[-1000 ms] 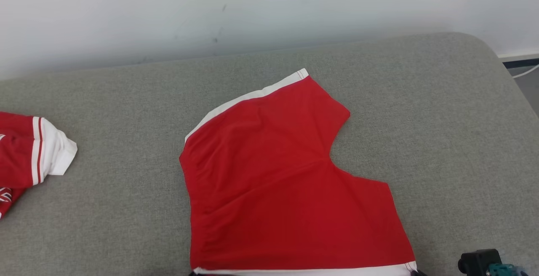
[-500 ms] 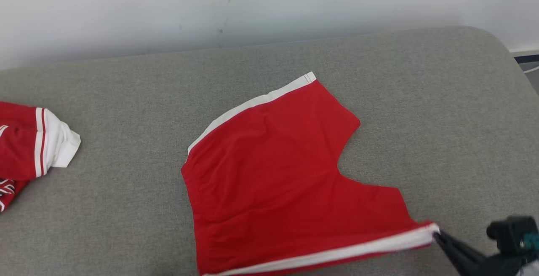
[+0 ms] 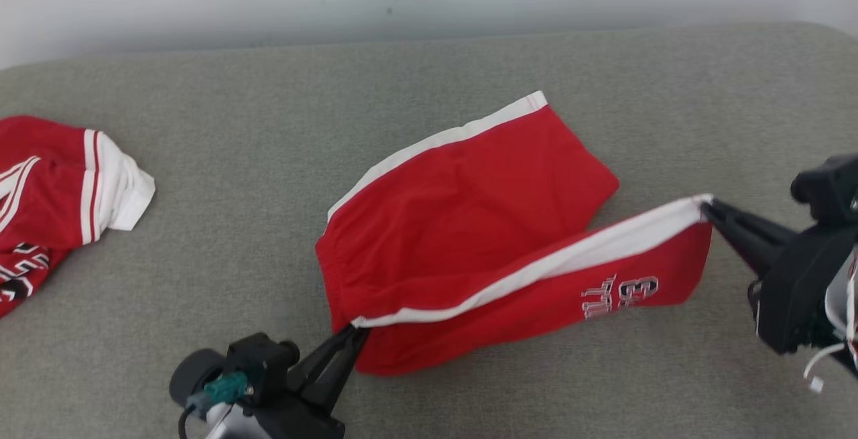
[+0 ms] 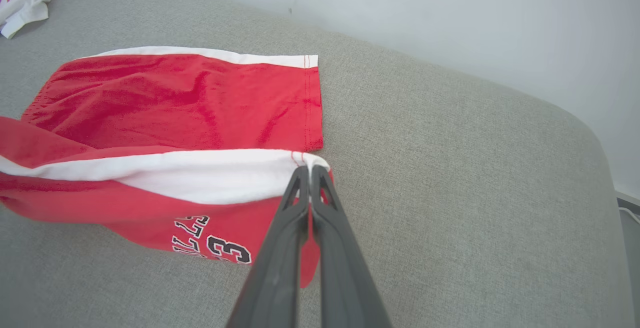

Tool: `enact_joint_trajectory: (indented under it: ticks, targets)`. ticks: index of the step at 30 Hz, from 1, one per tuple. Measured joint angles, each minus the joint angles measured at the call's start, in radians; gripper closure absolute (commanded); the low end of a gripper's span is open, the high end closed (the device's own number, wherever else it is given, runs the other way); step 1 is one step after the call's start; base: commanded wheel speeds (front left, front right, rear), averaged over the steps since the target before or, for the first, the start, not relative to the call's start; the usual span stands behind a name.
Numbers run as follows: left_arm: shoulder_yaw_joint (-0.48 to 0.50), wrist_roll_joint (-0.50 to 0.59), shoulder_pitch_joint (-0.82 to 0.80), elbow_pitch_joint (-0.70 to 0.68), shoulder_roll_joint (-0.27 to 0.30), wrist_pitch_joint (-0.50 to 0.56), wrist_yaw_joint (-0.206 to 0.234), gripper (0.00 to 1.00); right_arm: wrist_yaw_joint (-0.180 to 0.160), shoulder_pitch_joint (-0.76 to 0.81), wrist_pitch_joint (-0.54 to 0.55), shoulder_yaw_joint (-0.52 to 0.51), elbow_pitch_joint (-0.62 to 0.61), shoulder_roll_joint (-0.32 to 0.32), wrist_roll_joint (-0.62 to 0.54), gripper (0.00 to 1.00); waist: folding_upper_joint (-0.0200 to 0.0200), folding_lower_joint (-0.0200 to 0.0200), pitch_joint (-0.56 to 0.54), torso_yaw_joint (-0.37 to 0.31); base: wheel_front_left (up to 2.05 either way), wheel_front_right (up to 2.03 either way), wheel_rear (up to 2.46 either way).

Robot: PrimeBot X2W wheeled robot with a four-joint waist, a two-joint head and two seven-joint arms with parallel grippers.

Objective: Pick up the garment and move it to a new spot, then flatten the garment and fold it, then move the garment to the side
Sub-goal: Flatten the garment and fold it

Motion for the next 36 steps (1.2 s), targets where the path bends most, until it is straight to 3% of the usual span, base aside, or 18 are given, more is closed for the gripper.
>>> enact_joint_trajectory:
  ticks: [6,12,20,36]
  targets:
    - [0.014,0.003,-0.090,-0.003,-0.031,0.034,0.004,1.00,0.016,-0.150,0.044,0.023,0.078,-0.002,0.002,1.00,0.0001,0.0000,0.039,0.048,0.00,0.00,0.00]
    - [0.048,0.003,-0.189,0.028,-0.075,0.066,0.037,1.00,0.026,-0.253,0.060,0.030,0.145,-0.002,0.002,1.00,0.0000,0.0001,0.079,0.102,0.00,0.00,0.00]
    - [0.043,0.007,-0.294,0.107,-0.118,0.106,0.038,1.00,0.032,-0.389,0.058,0.050,0.263,0.013,-0.002,1.00,0.0001,0.0000,0.144,0.154,0.00,0.00,0.00]
    - [0.042,0.012,-0.432,0.257,-0.218,0.101,0.062,1.00,0.048,-0.568,-0.041,0.109,0.453,0.054,-0.073,1.00,0.0001,-0.0001,0.234,0.227,0.00,0.00,0.00]
